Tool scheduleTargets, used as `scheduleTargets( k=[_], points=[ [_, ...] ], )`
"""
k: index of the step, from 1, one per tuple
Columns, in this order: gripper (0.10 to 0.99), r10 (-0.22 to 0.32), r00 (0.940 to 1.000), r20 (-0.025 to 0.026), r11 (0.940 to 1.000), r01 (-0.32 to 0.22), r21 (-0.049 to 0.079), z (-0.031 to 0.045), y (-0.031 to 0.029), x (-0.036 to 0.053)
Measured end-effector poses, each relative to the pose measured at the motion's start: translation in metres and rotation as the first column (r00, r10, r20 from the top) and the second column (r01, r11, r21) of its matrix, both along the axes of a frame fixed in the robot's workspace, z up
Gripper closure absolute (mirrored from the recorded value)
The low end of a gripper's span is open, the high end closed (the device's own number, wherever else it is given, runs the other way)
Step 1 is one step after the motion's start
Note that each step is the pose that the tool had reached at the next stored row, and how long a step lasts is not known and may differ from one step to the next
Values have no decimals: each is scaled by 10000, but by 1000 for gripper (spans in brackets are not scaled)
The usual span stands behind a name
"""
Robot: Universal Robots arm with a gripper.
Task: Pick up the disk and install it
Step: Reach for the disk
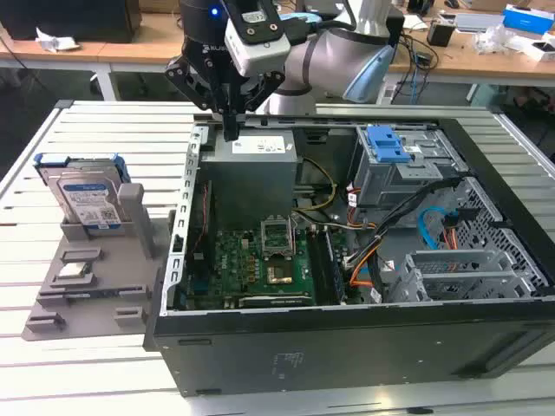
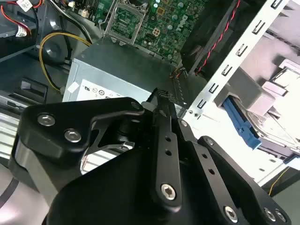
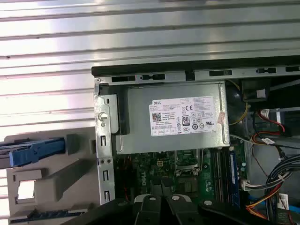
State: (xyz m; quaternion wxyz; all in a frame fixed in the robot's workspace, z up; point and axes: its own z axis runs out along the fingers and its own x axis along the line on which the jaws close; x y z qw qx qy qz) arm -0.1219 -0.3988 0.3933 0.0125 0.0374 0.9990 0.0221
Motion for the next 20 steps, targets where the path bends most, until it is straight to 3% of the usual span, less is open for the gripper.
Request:
scheduleTargets(
  k=[10,16,20],
  points=[
    [980,-1,10000,0,10000,1,0,0,0,-245],
    [980,0,10000,-1,10000,0,0,0,0,-337],
    [980,0,10000,0,10000,0,-1,0,0,-455]
  ],
)
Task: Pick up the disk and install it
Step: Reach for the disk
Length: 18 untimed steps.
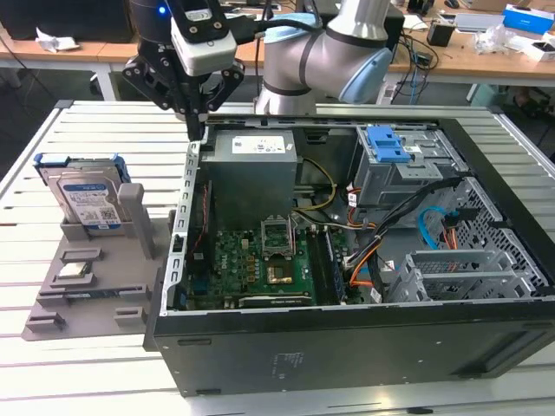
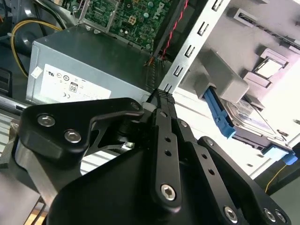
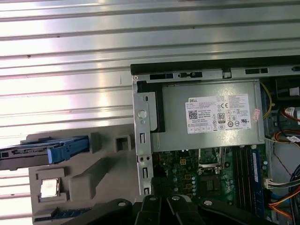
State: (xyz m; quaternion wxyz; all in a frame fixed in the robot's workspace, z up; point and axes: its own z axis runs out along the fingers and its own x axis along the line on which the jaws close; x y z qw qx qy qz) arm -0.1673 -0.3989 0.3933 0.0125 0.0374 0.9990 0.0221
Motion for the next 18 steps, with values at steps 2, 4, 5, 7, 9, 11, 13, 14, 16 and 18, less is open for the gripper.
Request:
scheduleTargets(
  k=[2,4,5,7,9,11,13,14,16,18],
  points=[
    [980,0,10000,0,10000,0,1,0,0,-36],
    [980,-1,10000,0,10000,1,1,0,0,-75],
    [980,-1,10000,0,10000,1,1,0,0,-86],
    [980,-1,10000,0,10000,1,0,0,0,-118],
    [980,0,10000,0,10000,0,0,0,0,-146],
    [980,1,10000,0,10000,-1,1,0,0,-174],
    [980,1,10000,0,10000,-1,1,0,0,-200],
    [980,0,10000,0,10000,0,1,-1,0,-213],
    [980,-1,10000,-1,10000,1,0,0,0,-267],
    [980,-1,10000,0,10000,1,0,0,0,-320]
  ],
)
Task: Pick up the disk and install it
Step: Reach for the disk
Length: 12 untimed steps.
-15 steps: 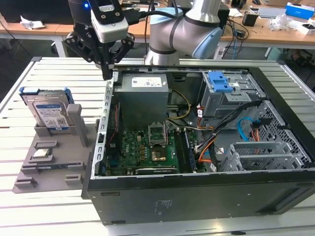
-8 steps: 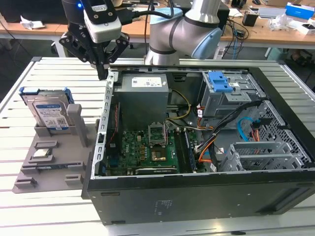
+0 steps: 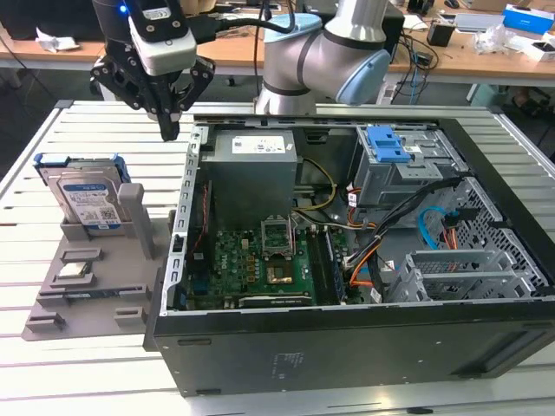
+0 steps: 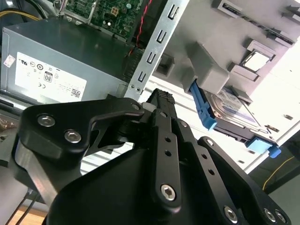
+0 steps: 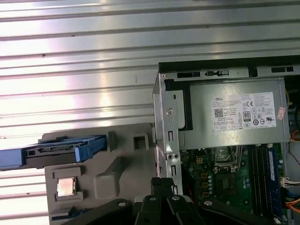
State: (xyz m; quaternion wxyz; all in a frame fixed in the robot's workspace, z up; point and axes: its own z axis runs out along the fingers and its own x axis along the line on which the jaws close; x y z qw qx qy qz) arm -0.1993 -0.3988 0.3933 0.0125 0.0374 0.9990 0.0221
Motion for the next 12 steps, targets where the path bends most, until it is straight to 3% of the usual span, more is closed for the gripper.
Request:
scheduleTargets(
  k=[4,12],
  points=[
    [980,1,10000,0,10000,-1,0,0,0,-123],
    [980,1,10000,0,10000,-1,0,0,0,-236]
  ],
)
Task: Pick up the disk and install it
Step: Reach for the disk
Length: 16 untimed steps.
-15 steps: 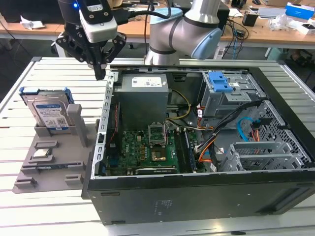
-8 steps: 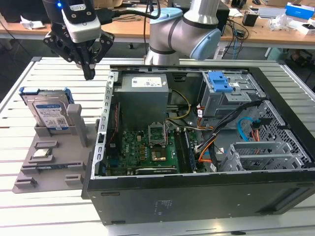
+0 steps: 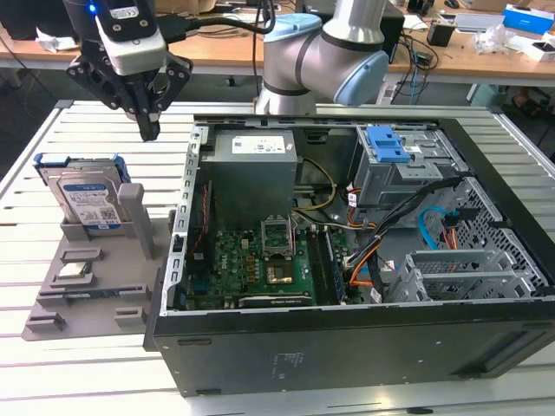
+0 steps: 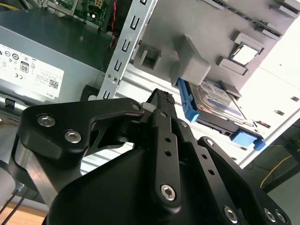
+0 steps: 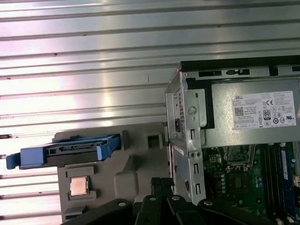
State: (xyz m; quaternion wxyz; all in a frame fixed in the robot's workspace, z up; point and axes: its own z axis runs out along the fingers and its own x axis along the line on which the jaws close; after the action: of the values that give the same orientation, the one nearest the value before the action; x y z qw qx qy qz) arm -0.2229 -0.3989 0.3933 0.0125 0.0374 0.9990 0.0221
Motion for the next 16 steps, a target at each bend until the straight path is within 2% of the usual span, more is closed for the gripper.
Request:
scheduleTargets(
  k=[2,16],
  points=[
    [980,-1,10000,1,10000,1,1,0,0,-122],
    [980,-1,10000,0,10000,1,0,0,0,-317]
  ],
)
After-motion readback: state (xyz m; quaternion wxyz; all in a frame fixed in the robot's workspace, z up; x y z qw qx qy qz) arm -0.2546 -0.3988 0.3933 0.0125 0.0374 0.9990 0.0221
